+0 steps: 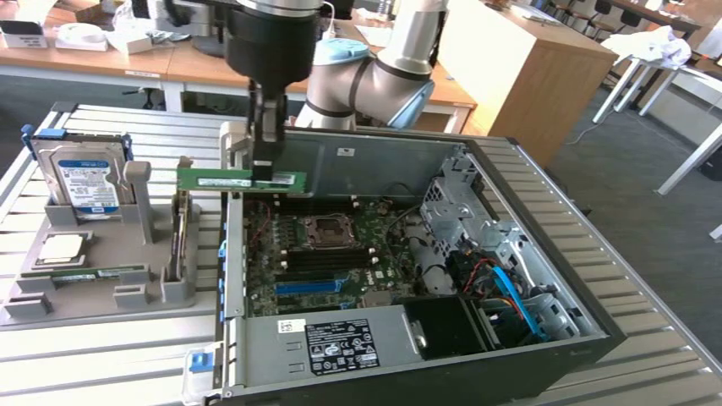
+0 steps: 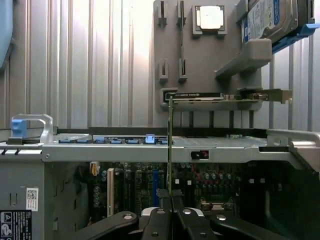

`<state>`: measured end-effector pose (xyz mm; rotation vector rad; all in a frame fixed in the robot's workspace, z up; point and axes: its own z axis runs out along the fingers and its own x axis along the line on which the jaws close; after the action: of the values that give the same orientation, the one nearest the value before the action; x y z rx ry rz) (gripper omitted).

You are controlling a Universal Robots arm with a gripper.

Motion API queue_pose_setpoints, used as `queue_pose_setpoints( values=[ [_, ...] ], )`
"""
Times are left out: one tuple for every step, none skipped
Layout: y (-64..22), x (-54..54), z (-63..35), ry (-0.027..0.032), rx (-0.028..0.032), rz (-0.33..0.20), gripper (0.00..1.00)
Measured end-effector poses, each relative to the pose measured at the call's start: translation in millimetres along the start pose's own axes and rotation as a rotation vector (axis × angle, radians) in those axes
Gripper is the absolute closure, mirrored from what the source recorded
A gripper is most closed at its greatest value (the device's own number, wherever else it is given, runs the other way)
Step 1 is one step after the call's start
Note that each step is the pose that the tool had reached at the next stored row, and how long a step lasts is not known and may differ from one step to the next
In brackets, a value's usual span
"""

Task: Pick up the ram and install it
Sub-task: 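Pick up the ram and move it above insertion slot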

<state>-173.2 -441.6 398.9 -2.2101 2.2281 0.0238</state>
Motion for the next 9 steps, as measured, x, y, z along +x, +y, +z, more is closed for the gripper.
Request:
queue_pose_setpoints(
  values=[
    [-2.8, 0.0, 0.0, 0.0, 0.0001, 0.0, 0.88],
    [-5.8, 0.0, 0.0, 0.0, 0.0001, 0.0, 0.88],
    [-8.7, 0.0, 0.0, -0.0001, 0.0001, 0.0, 0.88],
    [-11.6, -0.1, 0.0, -0.0001, 0.0001, -0.001, 0.88],
    [-14.8, -0.1, -0.1, -0.0001, 0.0001, -0.001, 0.88],
    [-17.8, -0.2, -0.1, -0.0001, 0.0001, -0.001, 0.88],
    [-20.8, -0.2, -0.1, -0.0001, 0.0, -0.001, 0.88],
    [-23.9, -0.2, -0.2, 0.0, 0.0, -0.001, 0.88],
    [-27.0, -0.2, -0.2, -0.0001, 0.0001, -0.002, 0.88]
  ],
)
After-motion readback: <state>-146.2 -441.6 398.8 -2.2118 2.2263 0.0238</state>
